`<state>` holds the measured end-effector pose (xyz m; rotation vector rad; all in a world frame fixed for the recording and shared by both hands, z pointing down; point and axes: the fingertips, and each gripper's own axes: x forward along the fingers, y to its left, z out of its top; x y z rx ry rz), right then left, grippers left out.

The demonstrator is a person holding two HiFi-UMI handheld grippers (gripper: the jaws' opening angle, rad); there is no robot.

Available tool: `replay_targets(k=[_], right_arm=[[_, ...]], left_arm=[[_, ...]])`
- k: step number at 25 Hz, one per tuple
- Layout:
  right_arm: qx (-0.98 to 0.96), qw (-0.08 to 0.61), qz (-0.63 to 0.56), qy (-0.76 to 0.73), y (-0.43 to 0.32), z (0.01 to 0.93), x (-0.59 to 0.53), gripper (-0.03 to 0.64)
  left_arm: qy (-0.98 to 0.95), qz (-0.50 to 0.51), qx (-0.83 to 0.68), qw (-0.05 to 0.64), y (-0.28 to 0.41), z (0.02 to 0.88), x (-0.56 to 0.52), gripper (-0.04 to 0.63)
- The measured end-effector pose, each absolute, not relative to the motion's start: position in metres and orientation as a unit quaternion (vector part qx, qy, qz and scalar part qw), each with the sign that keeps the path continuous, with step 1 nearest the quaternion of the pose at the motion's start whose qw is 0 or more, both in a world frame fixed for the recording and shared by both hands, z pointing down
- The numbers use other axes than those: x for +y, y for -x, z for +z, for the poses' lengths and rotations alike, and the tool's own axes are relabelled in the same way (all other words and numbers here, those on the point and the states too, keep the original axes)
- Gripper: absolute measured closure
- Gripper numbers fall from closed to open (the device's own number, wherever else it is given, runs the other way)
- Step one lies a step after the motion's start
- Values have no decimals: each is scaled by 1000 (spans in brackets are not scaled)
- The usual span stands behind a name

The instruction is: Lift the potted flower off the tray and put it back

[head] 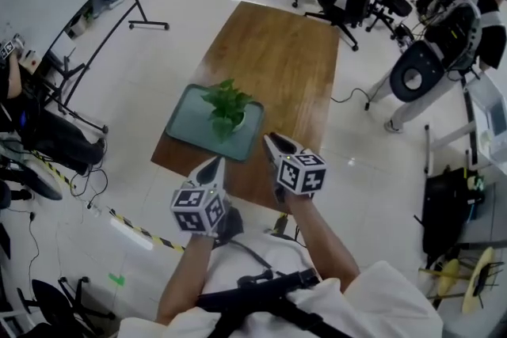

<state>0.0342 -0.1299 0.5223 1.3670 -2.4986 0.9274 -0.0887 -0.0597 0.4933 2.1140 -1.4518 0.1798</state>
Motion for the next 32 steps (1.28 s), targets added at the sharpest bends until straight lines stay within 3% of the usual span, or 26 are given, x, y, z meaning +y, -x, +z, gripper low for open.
replay_targets(k=[3,25,32], right_arm=[[-823,77,326,-460,-23,536,-158,475],[-771,119,417,-466,33,652,-254,474],[-762,133,420,-474,36,661,-258,522]], left_arm=[[-793,71,-535,282,94,495,-80,595],[-810,91,-501,290,118,514,-147,595],[-800,87,-513,299,131,519,-152,595]])
